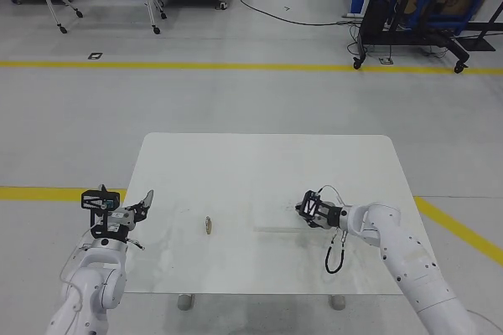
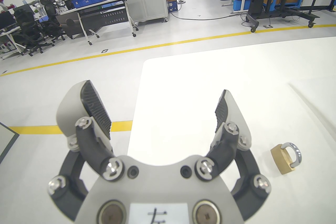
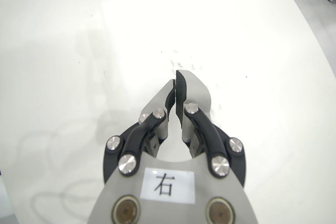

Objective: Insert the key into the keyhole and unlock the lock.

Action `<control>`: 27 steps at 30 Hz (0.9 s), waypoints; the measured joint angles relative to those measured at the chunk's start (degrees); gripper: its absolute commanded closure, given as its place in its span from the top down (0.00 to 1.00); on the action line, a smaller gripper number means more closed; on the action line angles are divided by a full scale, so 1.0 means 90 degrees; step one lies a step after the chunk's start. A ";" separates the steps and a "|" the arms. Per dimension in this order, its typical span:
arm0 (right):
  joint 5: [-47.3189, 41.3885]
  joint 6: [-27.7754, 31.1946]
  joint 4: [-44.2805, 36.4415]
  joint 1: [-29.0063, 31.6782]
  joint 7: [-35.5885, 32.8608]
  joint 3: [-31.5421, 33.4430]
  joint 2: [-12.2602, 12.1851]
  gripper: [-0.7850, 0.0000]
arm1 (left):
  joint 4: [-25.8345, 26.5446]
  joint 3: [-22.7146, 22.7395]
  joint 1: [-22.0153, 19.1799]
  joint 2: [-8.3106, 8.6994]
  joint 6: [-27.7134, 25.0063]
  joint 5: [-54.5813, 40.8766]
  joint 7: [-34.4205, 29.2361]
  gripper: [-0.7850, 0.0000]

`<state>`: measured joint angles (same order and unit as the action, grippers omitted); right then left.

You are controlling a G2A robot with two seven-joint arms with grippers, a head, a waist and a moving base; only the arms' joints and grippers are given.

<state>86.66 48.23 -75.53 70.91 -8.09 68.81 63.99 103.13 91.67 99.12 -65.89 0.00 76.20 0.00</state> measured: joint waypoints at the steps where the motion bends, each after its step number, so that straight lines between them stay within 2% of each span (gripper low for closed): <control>1: -0.0026 -0.0011 0.0004 0.0002 0.0042 0.0008 -0.0003 0.00 | 0.0000 0.0000 0.0000 0.0000 0.0000 0.0000 0.0000 1.00; 16: -0.0093 -0.0031 0.0019 0.0013 0.0164 0.0037 -0.0013 0.00 | 0.0000 0.0000 0.0000 0.0000 0.0000 0.0000 0.0000 1.00; 19: -0.0093 -0.0031 0.0019 0.0012 0.0164 0.0037 -0.0013 0.00 | 0.0139 -0.0055 0.0006 0.0019 0.0007 0.0390 -0.0175 1.00; 22: -0.0093 -0.0031 0.0019 0.0013 0.0164 0.0037 -0.0013 0.00 | 0.0646 -0.0539 -0.0241 0.0024 -0.0305 0.1338 -0.0869 1.00; 25: -0.0093 -0.0031 0.0019 0.0013 0.0164 0.0037 -0.0013 0.00 | 0.0941 -0.1254 -0.0850 0.0010 -0.1035 0.2124 -0.1710 1.00; 27: -0.0093 -0.0031 0.0019 0.0013 0.0164 0.0037 -0.0013 0.00 | 0.0912 -0.1877 -0.1443 -0.0041 -0.1621 0.2422 -0.2287 1.00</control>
<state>85.82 47.95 -75.36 71.02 -6.61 69.14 63.87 111.34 74.78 86.14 -66.26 -14.59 98.00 -20.58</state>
